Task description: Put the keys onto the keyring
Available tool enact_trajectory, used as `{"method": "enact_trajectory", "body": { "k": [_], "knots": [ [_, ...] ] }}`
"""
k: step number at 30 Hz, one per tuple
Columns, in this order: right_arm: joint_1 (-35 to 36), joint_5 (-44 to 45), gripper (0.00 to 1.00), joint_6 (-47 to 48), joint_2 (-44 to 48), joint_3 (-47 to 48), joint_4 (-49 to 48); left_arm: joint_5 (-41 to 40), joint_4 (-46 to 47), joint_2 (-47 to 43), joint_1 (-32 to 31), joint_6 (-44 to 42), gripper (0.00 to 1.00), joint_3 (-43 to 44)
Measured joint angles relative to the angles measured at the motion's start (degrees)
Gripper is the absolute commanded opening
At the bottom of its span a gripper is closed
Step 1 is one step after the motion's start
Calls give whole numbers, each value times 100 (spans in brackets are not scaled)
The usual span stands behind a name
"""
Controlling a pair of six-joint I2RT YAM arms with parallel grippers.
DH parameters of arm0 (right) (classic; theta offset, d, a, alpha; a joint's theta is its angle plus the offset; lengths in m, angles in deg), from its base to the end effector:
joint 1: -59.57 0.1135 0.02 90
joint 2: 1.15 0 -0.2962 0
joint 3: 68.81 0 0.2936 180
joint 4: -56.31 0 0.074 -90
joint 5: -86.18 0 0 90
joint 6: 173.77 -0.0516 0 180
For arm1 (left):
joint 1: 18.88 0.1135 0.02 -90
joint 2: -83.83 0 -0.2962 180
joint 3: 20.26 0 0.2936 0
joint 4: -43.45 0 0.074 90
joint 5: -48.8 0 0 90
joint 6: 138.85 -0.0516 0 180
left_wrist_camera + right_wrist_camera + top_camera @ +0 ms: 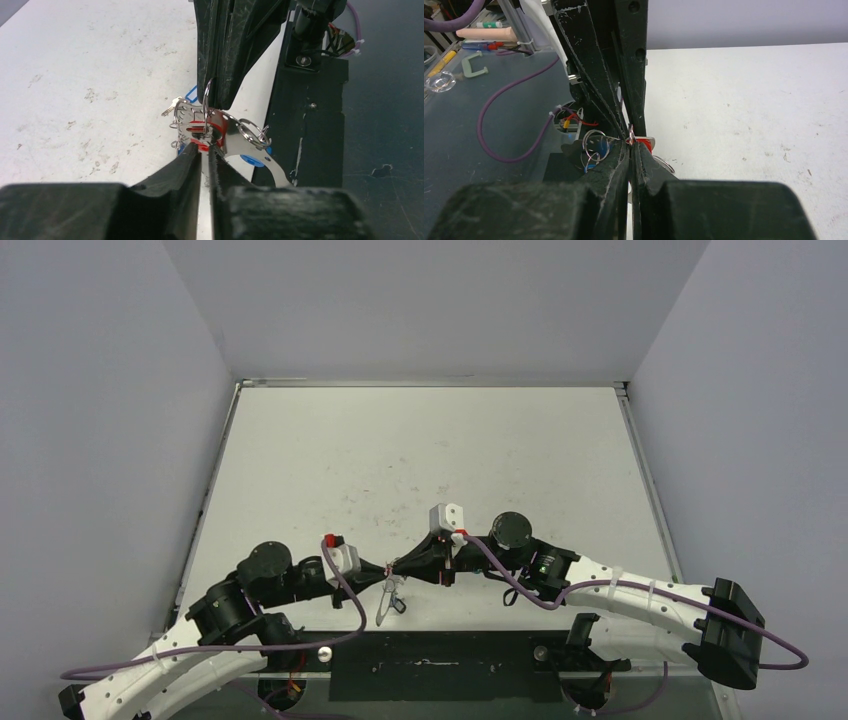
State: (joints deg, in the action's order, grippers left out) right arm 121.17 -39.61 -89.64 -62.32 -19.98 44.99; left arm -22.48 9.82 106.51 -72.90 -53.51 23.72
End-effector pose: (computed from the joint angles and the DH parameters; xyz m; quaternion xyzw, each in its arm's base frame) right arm 0.1065 0.2605 0.3082 -0.5077 0.4995 0.5526 0.4329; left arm 0.0690 -0.1233 0.3081 0.4655 0.6200 -0.3735 0.5093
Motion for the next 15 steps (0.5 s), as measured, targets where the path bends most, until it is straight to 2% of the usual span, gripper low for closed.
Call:
{"method": "enact_trajectory", "body": {
  "k": [4, 15],
  "knots": [
    [0, 0, 0, 2, 0, 0, 0, -142, -109, -138, 0, 7, 27, 13],
    [0, 0, 0, 2, 0, 0, 7, -175, 483, -544, 0, 216, 26, 33]
  ]
}}
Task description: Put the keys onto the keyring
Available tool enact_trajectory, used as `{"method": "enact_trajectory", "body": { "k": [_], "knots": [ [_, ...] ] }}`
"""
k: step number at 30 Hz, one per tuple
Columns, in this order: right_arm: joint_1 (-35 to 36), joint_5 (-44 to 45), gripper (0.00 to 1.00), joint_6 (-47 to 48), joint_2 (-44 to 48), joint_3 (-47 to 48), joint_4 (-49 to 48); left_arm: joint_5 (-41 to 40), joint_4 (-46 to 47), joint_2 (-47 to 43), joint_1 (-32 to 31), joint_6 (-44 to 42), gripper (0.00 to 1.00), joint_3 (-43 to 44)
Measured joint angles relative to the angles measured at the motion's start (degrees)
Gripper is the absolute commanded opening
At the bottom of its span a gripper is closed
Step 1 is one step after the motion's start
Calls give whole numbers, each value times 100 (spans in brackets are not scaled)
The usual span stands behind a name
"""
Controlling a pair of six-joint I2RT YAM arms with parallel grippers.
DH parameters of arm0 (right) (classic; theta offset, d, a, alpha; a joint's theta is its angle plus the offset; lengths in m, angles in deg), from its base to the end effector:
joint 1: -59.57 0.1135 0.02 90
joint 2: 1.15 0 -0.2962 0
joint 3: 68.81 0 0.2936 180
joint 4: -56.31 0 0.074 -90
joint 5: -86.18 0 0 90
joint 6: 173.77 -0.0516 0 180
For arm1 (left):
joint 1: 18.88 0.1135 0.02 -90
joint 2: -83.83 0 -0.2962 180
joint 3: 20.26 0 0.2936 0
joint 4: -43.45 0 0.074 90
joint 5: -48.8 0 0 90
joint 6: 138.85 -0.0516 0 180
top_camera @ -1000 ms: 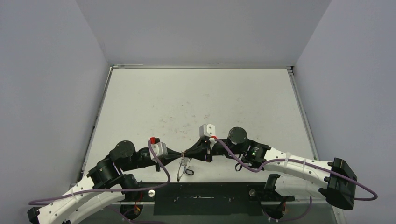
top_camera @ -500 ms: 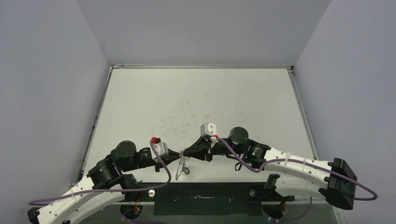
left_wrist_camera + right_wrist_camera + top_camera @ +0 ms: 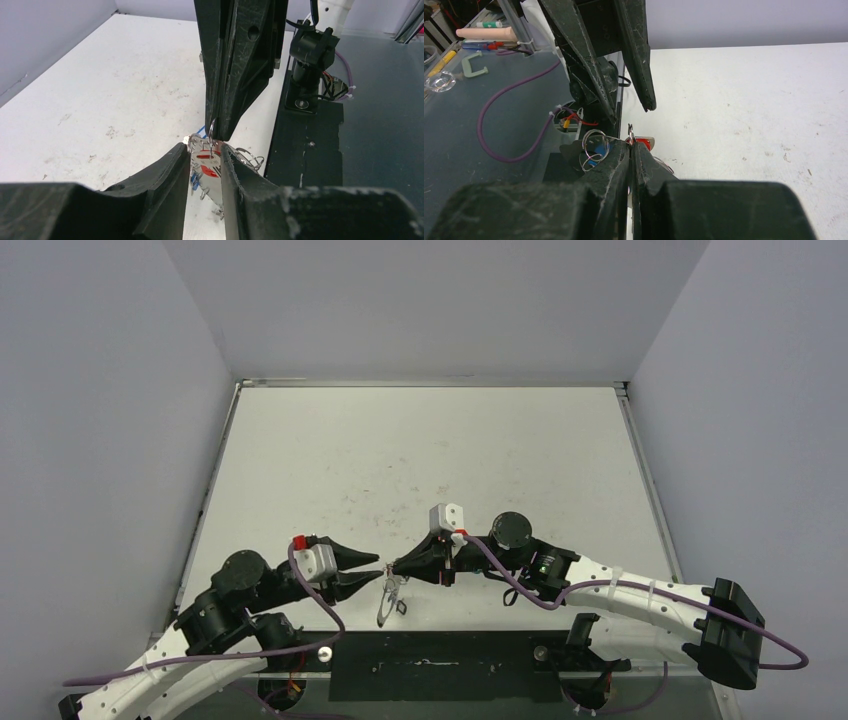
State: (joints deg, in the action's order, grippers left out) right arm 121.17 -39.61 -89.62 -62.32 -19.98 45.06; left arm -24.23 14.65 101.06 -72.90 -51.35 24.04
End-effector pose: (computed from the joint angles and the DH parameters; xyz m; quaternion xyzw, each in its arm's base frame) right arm 0.1065 0.2605 0.3080 -0.5078 0.4998 0.5524 0.4325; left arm 0.0594 -0.1074 0.3311 0.4266 0.5766 -0.3947 0.5743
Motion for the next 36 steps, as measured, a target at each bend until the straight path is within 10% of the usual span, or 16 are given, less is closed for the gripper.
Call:
{"method": "enact_trajectory", "body": {
  "k": [9, 32, 36],
  "knots": [
    [0, 2, 0, 2, 0, 0, 2, 90, 138, 247, 0, 31, 0, 0],
    [0, 46, 0, -4, 0, 0, 57, 144, -168, 422, 0, -92, 0, -146],
    [0, 48, 0, -4, 0, 0, 57, 122, -179, 426, -2, -96, 22, -146]
  ]
}}
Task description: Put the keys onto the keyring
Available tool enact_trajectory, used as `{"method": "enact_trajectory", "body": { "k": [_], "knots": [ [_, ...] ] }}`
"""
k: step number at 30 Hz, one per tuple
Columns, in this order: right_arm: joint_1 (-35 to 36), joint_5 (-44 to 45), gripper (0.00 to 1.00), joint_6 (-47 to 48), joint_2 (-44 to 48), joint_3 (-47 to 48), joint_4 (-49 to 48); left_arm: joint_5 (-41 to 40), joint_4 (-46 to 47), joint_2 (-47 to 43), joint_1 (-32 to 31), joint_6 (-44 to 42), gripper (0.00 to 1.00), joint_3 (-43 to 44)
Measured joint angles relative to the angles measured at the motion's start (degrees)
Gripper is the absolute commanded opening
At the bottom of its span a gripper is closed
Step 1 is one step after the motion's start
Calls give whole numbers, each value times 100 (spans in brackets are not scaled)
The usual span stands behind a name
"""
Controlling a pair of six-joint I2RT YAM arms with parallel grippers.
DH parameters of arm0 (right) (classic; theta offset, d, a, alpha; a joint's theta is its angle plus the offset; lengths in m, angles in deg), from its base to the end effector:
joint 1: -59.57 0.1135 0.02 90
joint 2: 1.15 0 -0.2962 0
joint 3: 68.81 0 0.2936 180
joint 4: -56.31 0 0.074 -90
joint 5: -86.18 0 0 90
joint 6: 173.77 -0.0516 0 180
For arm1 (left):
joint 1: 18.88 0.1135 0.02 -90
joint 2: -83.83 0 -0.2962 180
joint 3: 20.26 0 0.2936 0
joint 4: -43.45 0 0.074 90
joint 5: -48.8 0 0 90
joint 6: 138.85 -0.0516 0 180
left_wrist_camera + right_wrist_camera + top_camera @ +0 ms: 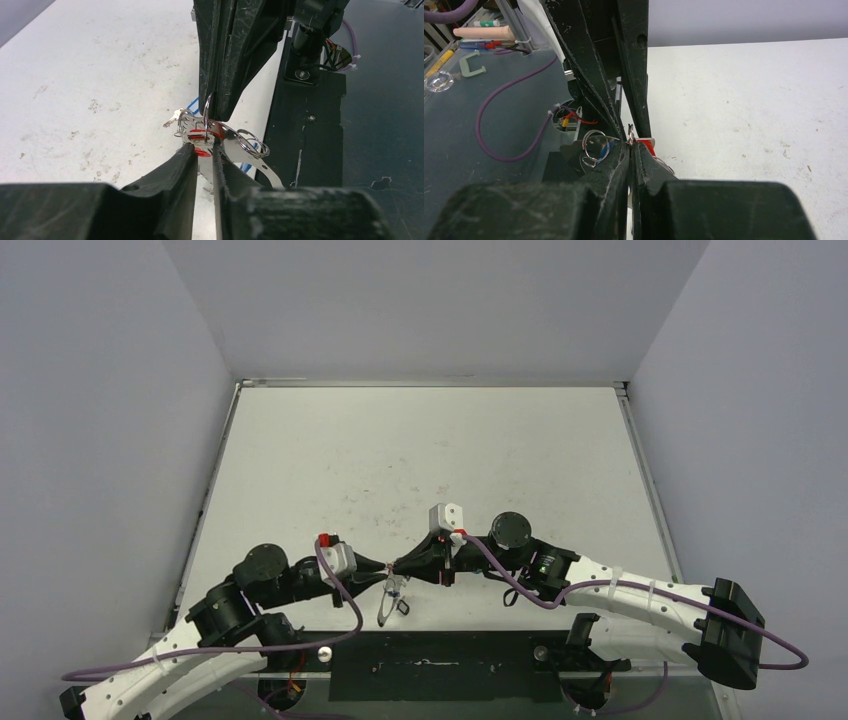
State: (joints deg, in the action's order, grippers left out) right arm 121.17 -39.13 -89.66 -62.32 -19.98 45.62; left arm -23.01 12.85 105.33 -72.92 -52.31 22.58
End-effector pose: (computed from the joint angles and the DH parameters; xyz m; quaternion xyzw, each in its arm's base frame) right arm 0.1070 0.2605 0.3069 -0.5062 0.5055 0.5497 0.4313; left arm 0.0688 -0.1222 0.3091 0.4516 0.6103 -0.3821 0.5268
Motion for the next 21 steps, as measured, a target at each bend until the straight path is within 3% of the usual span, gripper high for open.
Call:
{"method": "enact_trajectory", "body": {
  "k": [8, 17, 21],
  "knots": [
    [0, 0, 0, 2, 0, 0, 2, -101, 2, -400, 0, 103, 25, 0],
    [0, 0, 0, 2, 0, 0, 2, -103, 243, -367, 2, 179, 21, 0],
    [0, 0, 0, 2, 0, 0, 2, -101, 238, -216, 2, 177, 13, 0]
  ]
}}
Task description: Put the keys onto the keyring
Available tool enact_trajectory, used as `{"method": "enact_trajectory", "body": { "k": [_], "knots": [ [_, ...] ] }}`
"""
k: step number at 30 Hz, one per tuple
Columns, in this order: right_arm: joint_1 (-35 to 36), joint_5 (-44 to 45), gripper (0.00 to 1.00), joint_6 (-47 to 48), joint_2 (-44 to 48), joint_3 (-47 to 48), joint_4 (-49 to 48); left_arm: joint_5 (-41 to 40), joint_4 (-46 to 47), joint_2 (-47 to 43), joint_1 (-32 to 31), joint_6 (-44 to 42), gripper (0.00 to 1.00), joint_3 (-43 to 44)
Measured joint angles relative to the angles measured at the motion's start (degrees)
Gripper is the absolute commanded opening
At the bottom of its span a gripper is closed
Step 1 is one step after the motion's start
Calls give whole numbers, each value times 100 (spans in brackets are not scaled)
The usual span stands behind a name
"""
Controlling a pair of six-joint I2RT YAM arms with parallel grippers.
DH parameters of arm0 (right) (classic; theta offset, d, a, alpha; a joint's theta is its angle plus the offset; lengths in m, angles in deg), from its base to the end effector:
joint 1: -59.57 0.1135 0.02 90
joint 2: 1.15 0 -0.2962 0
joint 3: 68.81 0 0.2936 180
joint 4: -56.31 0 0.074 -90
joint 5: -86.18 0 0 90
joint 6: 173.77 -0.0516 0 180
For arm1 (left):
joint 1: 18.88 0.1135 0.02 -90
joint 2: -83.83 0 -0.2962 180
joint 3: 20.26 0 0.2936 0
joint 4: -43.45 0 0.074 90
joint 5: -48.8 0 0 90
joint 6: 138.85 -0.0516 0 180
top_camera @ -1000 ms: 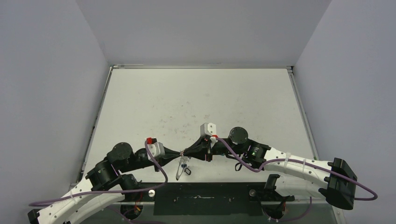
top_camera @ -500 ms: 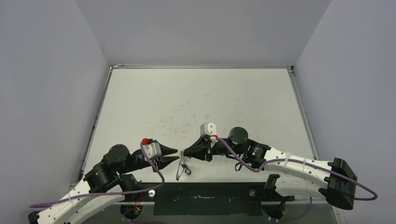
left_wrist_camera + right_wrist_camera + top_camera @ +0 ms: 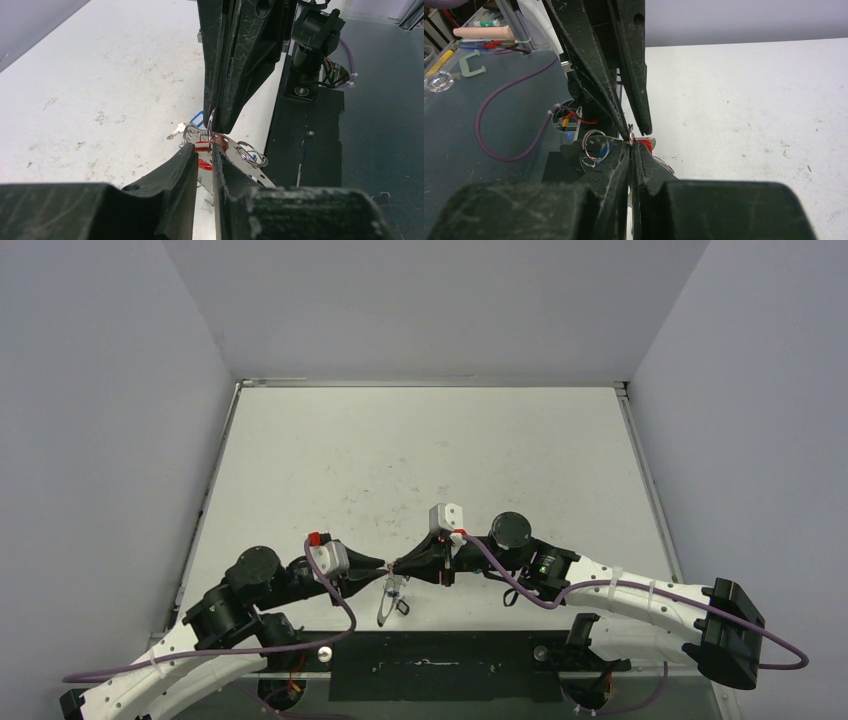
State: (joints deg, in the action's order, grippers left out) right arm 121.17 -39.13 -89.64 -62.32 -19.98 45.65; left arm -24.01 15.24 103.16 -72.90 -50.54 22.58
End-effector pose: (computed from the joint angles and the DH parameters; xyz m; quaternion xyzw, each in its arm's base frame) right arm 0.1070 0.2605 0.3068 -0.5063 0.5056 0.5496 0.4312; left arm 0.0656 -0.1163 0.3186 0.4293 0.5957 -0.3941 0.5528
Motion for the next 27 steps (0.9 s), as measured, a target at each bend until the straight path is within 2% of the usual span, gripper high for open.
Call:
{"method": "enact_trajectory", "body": {
  "k": [3, 23, 25, 27],
  "knots": [
    [0, 0, 0, 0, 0, 0, 0, 7, -4, 74, 0, 0, 0, 0],
    [0, 9, 0, -35, 0, 0, -83, -7, -433, 105, 0, -44, 0, -17],
    [0, 9, 0, -44, 0, 0, -85, -17, -444, 122, 0, -44, 12, -17],
    [0, 7, 0, -46, 0, 0, -85, -55, -437, 109, -2, -39, 19, -17]
  ]
}}
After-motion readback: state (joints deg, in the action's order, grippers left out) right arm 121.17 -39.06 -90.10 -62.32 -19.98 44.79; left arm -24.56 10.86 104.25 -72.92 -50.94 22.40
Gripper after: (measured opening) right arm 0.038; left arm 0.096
